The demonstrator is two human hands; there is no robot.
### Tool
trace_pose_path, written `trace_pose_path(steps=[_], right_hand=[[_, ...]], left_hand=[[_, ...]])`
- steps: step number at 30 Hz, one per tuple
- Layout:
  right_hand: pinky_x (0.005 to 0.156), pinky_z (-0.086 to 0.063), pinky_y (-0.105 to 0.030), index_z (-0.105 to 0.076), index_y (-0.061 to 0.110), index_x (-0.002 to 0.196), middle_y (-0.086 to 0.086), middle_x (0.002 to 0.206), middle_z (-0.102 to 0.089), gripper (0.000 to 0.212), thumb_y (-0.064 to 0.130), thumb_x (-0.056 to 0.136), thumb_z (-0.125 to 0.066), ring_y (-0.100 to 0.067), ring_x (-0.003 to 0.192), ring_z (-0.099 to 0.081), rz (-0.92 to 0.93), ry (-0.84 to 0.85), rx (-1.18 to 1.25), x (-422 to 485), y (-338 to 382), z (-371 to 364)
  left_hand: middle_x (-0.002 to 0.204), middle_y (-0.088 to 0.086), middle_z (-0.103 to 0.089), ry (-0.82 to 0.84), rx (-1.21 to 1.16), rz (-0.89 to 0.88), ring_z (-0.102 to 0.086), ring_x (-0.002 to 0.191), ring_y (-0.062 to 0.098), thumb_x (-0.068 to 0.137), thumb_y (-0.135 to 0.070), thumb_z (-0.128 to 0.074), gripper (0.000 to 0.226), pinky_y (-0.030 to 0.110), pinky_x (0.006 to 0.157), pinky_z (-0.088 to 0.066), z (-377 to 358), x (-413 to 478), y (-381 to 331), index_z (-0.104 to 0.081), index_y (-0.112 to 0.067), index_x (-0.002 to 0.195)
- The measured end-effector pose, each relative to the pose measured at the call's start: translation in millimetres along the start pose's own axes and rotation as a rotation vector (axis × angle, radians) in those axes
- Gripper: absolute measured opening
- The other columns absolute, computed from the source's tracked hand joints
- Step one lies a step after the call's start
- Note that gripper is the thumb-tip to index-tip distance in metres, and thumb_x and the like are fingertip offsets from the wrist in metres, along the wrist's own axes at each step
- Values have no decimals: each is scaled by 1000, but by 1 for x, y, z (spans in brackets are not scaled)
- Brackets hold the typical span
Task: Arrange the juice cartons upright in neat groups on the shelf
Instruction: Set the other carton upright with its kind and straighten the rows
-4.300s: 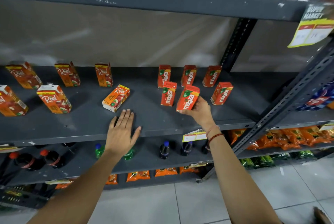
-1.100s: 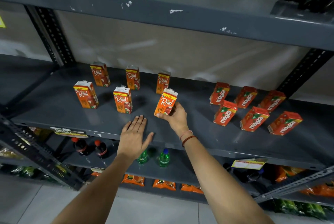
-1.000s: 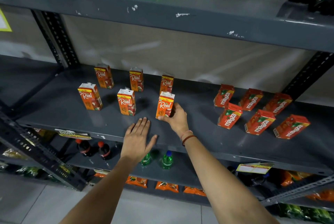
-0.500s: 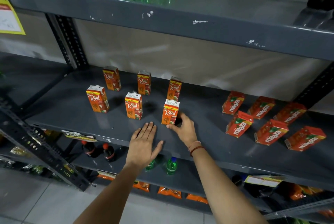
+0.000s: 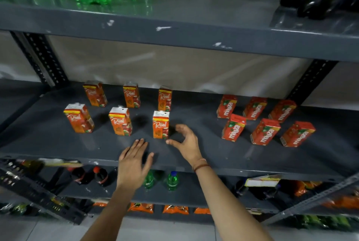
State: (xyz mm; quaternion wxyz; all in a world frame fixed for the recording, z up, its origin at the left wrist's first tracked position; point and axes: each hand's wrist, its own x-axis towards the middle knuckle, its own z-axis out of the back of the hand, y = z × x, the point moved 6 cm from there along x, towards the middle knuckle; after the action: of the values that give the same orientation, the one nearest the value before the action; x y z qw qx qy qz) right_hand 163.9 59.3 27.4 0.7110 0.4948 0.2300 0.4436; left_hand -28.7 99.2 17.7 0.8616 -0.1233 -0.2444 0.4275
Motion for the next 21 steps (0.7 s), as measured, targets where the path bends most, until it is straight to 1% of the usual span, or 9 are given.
trace_pose_path(steps=[2,4,7,9,12,14,16,18,21], right_hand=[[83,-44,-4,-61,22,101,3,106,-64,37,17,70,-81,-7,99,-60,-32,-135,63,-22,-19,33],[78,-49,-7,-62,26,90,0,95,-66,25,17,74,-78,-11,89,-64,-61,-334,48,-47,-40,79],[76,-55,-31,-59,22,83,-11,86,-66,21,10,76,-75,-26,79,-66,-125,-651,6,-76,-63,154],[81,-51,-42,-58,12,89,-18,91,-63,25,13,74,-77,-34,88,-61,-203,-753,-93,-83,-75,196],[90,-40,-39,-54,-5,109,-23,105,-59,54,19,69,-82,-36,105,-51,-294,-686,-237,-69,-87,226],[94,-37,-39,-52,-6,113,-23,109,-58,63,24,67,-83,-36,111,-48,-313,-642,-260,-57,-89,234],[99,-36,-41,-50,-5,117,-22,113,-58,70,28,66,-83,-37,115,-45,-317,-617,-273,-49,-92,237],[101,-36,-43,-51,-5,115,-22,114,-59,68,30,66,-83,-37,114,-46,-314,-608,-299,-44,-95,237],[97,-37,-42,-55,-3,105,-21,107,-62,57,30,68,-81,-35,106,-50,-298,-633,-339,-41,-100,238]], left_hand=[[128,14,-60,-90,-101,57,-50,124,28,90,-61,-17,76,45,102,-34,2,-8,-4,-61,-6,119],[122,16,-63,-144,-159,71,-55,118,32,90,-54,-29,65,47,98,-38,-5,-11,-24,-62,-4,116],[121,17,-62,-106,-311,51,-58,111,34,88,-44,-46,52,47,94,-46,-29,2,-79,-60,-3,117],[125,18,-58,-40,-409,77,-55,115,34,87,-37,-60,51,47,97,-46,-50,17,-122,-55,-2,123],[133,20,-52,72,-438,150,-48,123,34,80,-39,-69,69,46,102,-37,-85,35,-171,-44,-2,133],[137,17,-49,112,-358,191,-42,128,32,76,-47,-70,80,46,106,-28,-105,42,-197,-39,-5,137],[138,15,-49,95,-264,229,-37,132,29,71,-53,-70,85,45,107,-22,-118,46,-214,-39,-9,137],[135,14,-52,45,-217,269,-37,132,28,69,-53,-71,81,45,108,-22,-125,49,-226,-44,-10,132],[123,16,-60,-46,-209,340,-42,126,30,69,-48,-73,64,48,107,-25,-128,53,-232,-57,-9,117]])
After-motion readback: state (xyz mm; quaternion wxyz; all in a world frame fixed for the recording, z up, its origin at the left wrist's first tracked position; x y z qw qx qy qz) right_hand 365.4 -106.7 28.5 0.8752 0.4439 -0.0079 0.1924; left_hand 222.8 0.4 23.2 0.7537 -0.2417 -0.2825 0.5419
